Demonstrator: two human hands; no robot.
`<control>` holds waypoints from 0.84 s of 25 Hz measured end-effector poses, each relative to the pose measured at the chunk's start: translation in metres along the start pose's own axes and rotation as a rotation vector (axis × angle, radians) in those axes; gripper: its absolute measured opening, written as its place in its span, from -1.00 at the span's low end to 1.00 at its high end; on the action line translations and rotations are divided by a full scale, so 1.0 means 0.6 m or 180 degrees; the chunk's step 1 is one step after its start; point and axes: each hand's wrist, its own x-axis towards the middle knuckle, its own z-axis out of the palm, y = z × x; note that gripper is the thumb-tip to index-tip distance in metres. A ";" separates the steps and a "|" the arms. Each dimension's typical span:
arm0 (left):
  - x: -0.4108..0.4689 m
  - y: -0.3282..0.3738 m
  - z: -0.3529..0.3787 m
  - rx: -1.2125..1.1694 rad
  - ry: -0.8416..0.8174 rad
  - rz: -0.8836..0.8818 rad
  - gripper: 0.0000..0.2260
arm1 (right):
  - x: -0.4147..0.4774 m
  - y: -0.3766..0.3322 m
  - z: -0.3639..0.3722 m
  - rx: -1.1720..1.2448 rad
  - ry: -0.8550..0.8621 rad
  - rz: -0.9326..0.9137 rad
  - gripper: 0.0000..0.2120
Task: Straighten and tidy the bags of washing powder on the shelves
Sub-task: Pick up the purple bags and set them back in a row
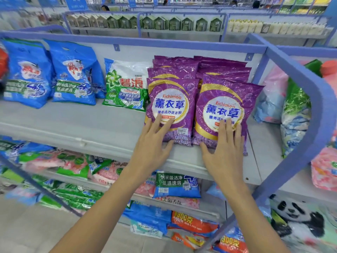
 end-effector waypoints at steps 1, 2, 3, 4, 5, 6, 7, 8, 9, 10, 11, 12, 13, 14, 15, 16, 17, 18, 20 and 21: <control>-0.005 0.000 -0.006 0.0013 -0.0024 -0.0020 -0.42 | 0.000 0.003 -0.004 0.0070 -0.0017 -0.0011 -0.22; -0.011 -0.001 -0.013 0.0032 -0.0060 -0.0023 -0.44 | -0.002 0.005 -0.009 0.0131 -0.0026 -0.0029 -0.25; -0.018 -0.003 -0.021 0.0053 -0.0102 -0.0008 -0.45 | -0.004 0.007 -0.015 0.0171 -0.0035 -0.0055 -0.27; -0.028 -0.006 -0.031 0.0074 -0.0130 0.0033 -0.47 | -0.008 0.007 -0.021 0.0201 -0.0052 -0.0082 -0.30; -0.038 -0.011 -0.039 0.0089 -0.0140 0.0086 -0.49 | -0.013 0.007 -0.026 0.0225 -0.0092 -0.0115 -0.31; -0.049 -0.017 -0.047 0.0099 -0.0148 0.0120 -0.51 | -0.020 0.006 -0.032 0.0237 -0.0153 -0.0140 -0.33; -0.061 -0.023 -0.055 0.0113 -0.0167 0.0119 -0.52 | -0.028 0.003 -0.039 0.0226 -0.0229 -0.0150 -0.34; -0.073 -0.031 -0.061 0.0144 -0.0199 0.0089 -0.51 | -0.036 0.001 -0.044 0.0194 -0.0323 -0.0135 -0.35; -0.087 -0.042 -0.069 0.0191 -0.0244 0.0054 -0.50 | -0.046 -0.007 -0.049 0.0147 -0.0434 -0.0098 -0.36; -0.101 -0.053 -0.077 0.0244 -0.0293 0.0023 -0.49 | -0.056 -0.016 -0.053 0.0124 -0.0559 -0.0051 -0.36; -0.115 -0.065 -0.082 0.0280 -0.0334 0.0007 -0.48 | -0.068 -0.027 -0.056 0.0108 -0.0676 -0.0023 -0.35; -0.132 -0.079 -0.088 0.0309 -0.0363 0.0005 -0.47 | -0.083 -0.041 -0.055 0.0077 -0.0772 -0.0022 -0.34; -0.149 -0.092 -0.096 0.0336 -0.0381 0.0009 -0.45 | -0.099 -0.056 -0.052 0.0006 -0.0843 -0.0055 -0.34; -0.167 -0.106 -0.106 0.0361 -0.0388 0.0007 -0.40 | -0.118 -0.075 -0.044 -0.0098 -0.0878 -0.0107 -0.33; -0.184 -0.119 -0.115 0.0374 -0.0404 -0.0004 -0.35 | -0.136 -0.092 -0.037 -0.0199 -0.0901 -0.0161 -0.33; -0.199 -0.132 -0.121 0.0389 -0.0431 -0.0023 -0.32 | -0.154 -0.108 -0.029 -0.0270 -0.0912 -0.0190 -0.33; -0.213 -0.146 -0.128 0.0407 -0.0448 -0.0044 -0.31 | -0.171 -0.123 -0.021 -0.0312 -0.0914 -0.0196 -0.32; -0.227 -0.161 -0.134 0.0413 -0.0464 -0.0070 -0.31 | -0.186 -0.135 -0.013 -0.0333 -0.0906 -0.0189 -0.31; -0.256 -0.191 -0.150 0.0368 -0.0513 -0.0160 -0.34 | -0.213 -0.162 0.001 -0.0336 -0.0845 -0.0153 -0.32; -0.269 -0.202 -0.155 0.0348 -0.0543 -0.0212 -0.38 | -0.225 -0.171 0.007 -0.0296 -0.0809 -0.0132 -0.33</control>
